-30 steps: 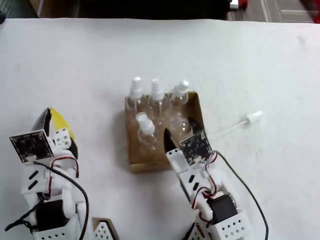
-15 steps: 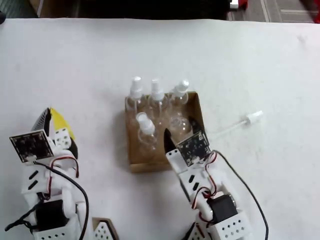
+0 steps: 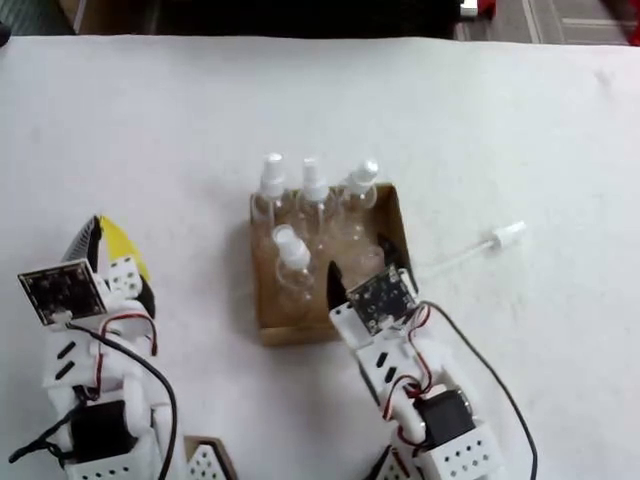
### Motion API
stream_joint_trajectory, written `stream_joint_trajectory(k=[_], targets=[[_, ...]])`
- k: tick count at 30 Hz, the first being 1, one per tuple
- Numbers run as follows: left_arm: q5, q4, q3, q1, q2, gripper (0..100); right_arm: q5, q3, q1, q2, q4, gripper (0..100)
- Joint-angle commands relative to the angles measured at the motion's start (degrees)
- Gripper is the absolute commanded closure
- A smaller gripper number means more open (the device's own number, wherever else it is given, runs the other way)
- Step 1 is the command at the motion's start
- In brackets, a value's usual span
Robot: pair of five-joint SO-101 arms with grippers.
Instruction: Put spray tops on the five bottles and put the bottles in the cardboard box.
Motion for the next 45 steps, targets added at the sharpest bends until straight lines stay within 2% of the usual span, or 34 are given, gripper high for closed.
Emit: stream_joint_trajectory(k=[1, 16, 20, 26, 31, 37, 45], targets=[[-0.53, -1.58, -0.44, 0.57, -0.48, 98, 0.7, 0.53, 1.63, -0.66, -0.13, 79.3], [-0.53, -1.67, -0.44, 0.57, -0.48, 98, 0.35, 0.53, 3.56, -0.84, -1.71, 81.0], [-0.53, -1.76, -0.44, 0.57, -0.48, 98, 0.26, 0.53, 3.38, -0.84, -1.89, 75.6], [-0.53, -1.93, -0.35, 0.57, -0.48, 98, 0.09, -0.44, 6.46, -0.92, -4.62, 75.2], [-0.62, -1.93, -0.44, 0.57, -0.48, 98, -4.13, -5.89, 7.6, -0.84, -0.66, 75.2], [-0.62, -1.93, -0.44, 0.48, -0.48, 98, -6.42, -8.44, 12.7, -0.92, -0.48, 75.2], [-0.62, -1.93, -0.44, 0.31, -0.48, 98, -7.56, -16.26, 12.7, -0.84, 5.41, 75.3]])
